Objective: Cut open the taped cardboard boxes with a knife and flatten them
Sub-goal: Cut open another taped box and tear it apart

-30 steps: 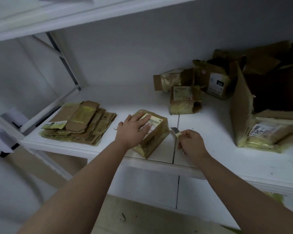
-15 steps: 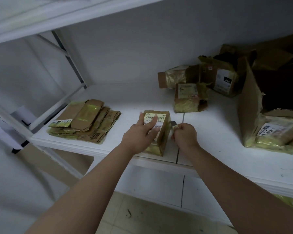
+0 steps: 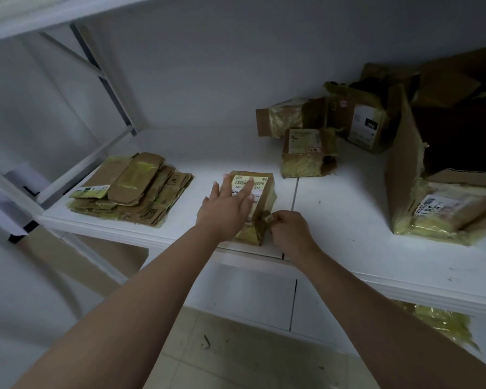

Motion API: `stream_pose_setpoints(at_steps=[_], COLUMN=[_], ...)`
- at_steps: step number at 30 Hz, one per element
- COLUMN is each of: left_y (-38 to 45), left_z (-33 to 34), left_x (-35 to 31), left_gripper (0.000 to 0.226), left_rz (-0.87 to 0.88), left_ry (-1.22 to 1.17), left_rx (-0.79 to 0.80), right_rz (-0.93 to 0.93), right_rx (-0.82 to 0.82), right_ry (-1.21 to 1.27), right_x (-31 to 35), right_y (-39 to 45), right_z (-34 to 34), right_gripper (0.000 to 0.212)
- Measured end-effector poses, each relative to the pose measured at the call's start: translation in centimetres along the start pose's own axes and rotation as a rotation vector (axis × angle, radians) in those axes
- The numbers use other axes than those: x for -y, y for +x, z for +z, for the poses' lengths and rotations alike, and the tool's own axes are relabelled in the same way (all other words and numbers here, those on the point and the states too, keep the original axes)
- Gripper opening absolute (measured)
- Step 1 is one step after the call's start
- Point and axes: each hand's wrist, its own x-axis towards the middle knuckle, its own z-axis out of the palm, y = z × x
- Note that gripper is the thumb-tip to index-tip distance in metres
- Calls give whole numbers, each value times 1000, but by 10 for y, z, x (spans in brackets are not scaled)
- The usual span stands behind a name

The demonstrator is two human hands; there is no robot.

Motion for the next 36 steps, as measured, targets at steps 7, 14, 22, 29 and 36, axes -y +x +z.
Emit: stream_pose_setpoints(at_steps=[7,14,22,29,36], left_y=[0,-3,-2,-3,-4], left_z=[-2,-5,-3,-2,-1], left_x=[-2,-4,-10,-11,-11], left_gripper=[50,52,53,53,54], left_rz=[-14,-37,-98,-104,-94], left_ry=[-20,-71,-62,-57,-56], left_rx=[-4,20,1,-12,-17], right_rz=[-62,-216,-509,-519,-501], right_rx=[23,73,-160,-186,-172], right_ry=[52,-107,-353,-525,-710], right_x=[-10,-22,-36,-31,-30], right_y=[-46,-62,-73,-67,-67], right_z=[6,-5,-3,-1,7], right_gripper=[24,15,13,10,15])
